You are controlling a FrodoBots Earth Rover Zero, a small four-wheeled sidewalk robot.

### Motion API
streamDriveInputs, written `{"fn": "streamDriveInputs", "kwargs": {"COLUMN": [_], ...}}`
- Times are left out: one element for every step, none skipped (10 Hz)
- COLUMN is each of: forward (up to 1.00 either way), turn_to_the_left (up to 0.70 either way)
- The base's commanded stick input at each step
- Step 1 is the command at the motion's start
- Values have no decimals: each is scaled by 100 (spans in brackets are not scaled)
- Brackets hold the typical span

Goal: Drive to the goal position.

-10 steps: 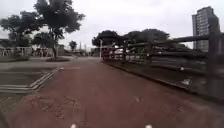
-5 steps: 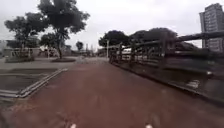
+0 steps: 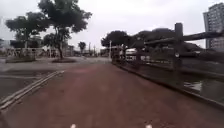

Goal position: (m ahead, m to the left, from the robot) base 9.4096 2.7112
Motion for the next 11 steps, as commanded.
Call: {"fn": "streamDriveInputs", "kwargs": {"forward": [100,100,100,100,100,100,100,100,100,100,100], "turn_to_the_left": [0,6,40,40,40,0,0,0,0,0,0]}}
